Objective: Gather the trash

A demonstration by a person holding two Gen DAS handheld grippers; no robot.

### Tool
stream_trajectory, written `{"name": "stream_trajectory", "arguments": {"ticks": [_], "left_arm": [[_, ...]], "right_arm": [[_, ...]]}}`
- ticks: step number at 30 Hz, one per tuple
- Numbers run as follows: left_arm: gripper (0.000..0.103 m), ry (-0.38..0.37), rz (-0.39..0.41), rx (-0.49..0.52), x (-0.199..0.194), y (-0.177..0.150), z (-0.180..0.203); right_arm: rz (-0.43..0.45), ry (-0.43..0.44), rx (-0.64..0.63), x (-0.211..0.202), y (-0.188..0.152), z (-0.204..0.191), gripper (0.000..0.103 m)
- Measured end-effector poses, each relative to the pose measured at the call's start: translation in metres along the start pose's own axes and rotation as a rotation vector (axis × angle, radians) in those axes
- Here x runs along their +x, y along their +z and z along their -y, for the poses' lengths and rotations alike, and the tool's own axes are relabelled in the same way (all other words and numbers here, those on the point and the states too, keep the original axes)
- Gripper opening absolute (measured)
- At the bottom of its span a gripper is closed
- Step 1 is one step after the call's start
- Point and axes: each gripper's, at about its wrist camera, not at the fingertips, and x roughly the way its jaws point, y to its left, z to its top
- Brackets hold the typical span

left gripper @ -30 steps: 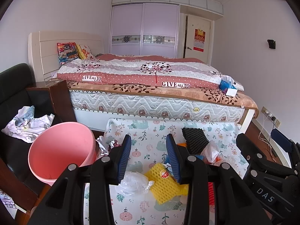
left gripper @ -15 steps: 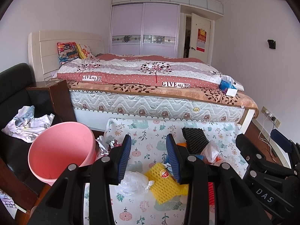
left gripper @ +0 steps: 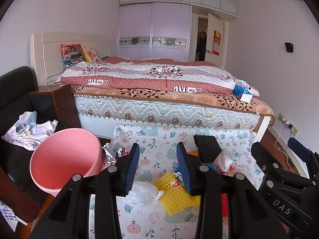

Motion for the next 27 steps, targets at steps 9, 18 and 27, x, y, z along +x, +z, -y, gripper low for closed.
{"name": "stream_trajectory", "arguments": {"ticks": [9, 18, 27], "left_arm": [[0.038, -0.002, -0.003, -0.001, -0.0003, -0.0003, -0.0004], [0.038, -0.011, -0.014, 0.001, 0.0004, -0.0043, 0.0004], [0.038, -0.015, -0.023, -0.005, 0.0030, -0.0040, -0.0002]], "right_arm": [[0.000, -0.001, -0.002, 0.0005, 0.0002, -0.0002, 0.099], [-0.012, -0.013, 0.000, 0.0017, -0.0020, 0.0006, 0.099], [-0.025, -0.021, 0.022, 0.0050, -0.0036, 0.0074, 0.099]]}}
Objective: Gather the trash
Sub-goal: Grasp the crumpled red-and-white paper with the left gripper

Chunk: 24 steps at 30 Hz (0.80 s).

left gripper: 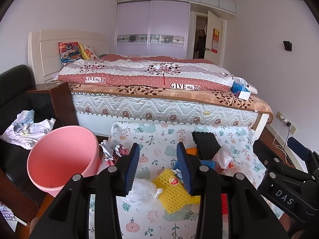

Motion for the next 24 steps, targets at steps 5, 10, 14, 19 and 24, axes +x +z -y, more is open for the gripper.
{"name": "stream_trajectory", "arguments": {"ticks": [5, 10, 14, 19, 24], "left_arm": [[0.038, 0.000, -0.011, -0.020, 0.002, 0.000, -0.005], [0.038, -0.006, -0.028, -0.027, 0.006, -0.002, -0.012], [0.038, -0.001, -0.040, -0.025, 0.010, -0.007, -0.019], [0.038, 0.007, -0.063, -0.033, 0.013, -0.013, -0.032], [0.038, 0.019, -0.081, -0.032, 0.013, -0.022, -0.046]], "right_arm": [[0.005, 0.005, -0.002, 0.000, 0.000, 0.002, 0.099], [0.004, 0.014, -0.013, 0.000, -0.003, 0.003, 0.099], [-0.008, 0.021, -0.011, 0.004, -0.006, 0.006, 0.099], [-0.028, 0.036, -0.004, 0.009, -0.010, 0.009, 0.099], [-0.043, 0.046, -0.004, 0.013, -0.013, 0.011, 0.097]]}}
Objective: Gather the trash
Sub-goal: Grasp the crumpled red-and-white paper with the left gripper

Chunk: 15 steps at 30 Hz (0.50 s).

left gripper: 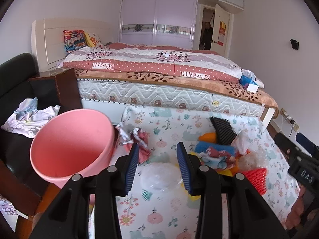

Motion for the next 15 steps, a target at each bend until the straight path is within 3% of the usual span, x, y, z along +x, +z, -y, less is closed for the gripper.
{"name": "stream_trajectory", "arguments": {"ticks": [15], "left_arm": [[0.038, 0.044, -0.104, -0.043, 0.038, -0.004, -0.014]], "right_arm": [[-0.055, 0.048, 0.006, 0.016, -0.007, 0.005, 0.083]]}}
